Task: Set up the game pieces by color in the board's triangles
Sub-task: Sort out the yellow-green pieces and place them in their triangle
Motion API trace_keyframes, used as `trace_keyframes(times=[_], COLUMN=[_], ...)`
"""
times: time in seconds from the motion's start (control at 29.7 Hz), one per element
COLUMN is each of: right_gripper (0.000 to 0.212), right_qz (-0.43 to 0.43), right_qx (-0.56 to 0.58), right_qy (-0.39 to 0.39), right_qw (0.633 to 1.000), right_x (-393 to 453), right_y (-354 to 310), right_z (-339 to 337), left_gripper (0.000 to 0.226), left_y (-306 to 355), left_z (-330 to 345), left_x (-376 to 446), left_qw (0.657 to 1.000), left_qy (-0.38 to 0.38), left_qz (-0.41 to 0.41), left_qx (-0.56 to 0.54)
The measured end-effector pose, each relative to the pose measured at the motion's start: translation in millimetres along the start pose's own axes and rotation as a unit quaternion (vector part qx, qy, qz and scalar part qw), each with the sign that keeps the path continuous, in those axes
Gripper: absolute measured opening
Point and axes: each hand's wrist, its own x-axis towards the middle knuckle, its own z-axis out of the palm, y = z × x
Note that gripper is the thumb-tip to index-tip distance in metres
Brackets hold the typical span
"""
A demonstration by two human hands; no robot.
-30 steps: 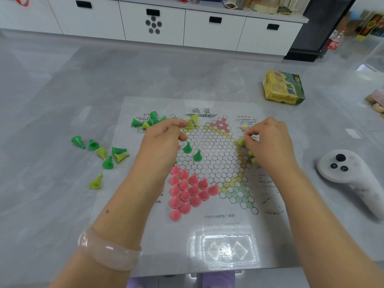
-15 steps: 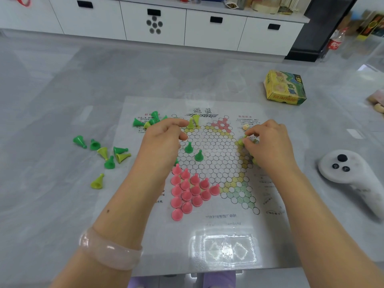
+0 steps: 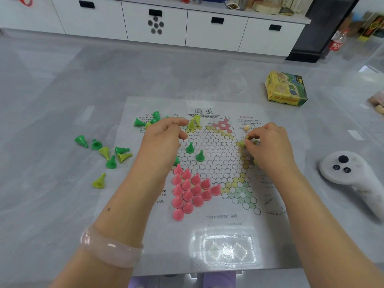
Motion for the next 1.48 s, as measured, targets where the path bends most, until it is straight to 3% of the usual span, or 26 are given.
trace_keyframes(times=[0.34,0.44,0.64,0.81,0.94,1.01,1.14,1.24,1.35,1.41,1.48], right_gripper=[0.03,0.031,0.04,0.049,0.014,0.007,0.006,0.006,0.016,0.021,0.017], right_qz=[-0.014,-0.051,-0.146,-0.162,-0.18,-0.176,-0.153,-0.239,-0.32,-0.328,-0.319], right_qx=[-0.018,0.038,0.087,-0.025,-0.028,-0.02,0.136,0.23,0.224,0.215,0.218], right_qy=[0.008,-0.004,-0.141,-0.239,-0.202,-0.206,-0.199,-0.238,-0.282,-0.249,-0.19], right_qw=[1.0,0.998,0.975,0.957,0.962,0.962,0.958,0.913,0.876,0.886,0.903], right_x=[-3,-8,10,43,52,50,39,18,0,-3,-6], right_y=[-8,-20,-76,-102,-109,-112,-140,-185,-214,-216,-211], right_z=[-14,-20,-7,27,36,35,9,-14,-15,-12,-9], left_gripper=[0.037,0.035,0.02,0.019,0.021,0.021,0.017,0.015,0.02,0.016,0.017], left_y=[1,3,4,3,3,3,-1,-3,-3,-4,-7], left_z=[-20,-34,-61,-78,-91,-95,-99,-95,-96,-101,-111], left_x=[13,19,24,26,29,30,30,28,26,26,28], left_qw=[0.993,0.98,0.916,0.904,0.902,0.898,0.884,0.871,0.849,0.843,0.865], left_qy=[0.081,0.12,0.104,0.086,0.088,0.09,0.072,0.024,-0.012,0.006,0.05], left_qz=[0.021,0.004,-0.087,-0.108,-0.104,-0.105,-0.118,-0.154,-0.162,-0.164,-0.157], left_qx=[-0.083,-0.161,-0.377,-0.404,-0.41,-0.418,-0.446,-0.466,-0.504,-0.513,-0.474])
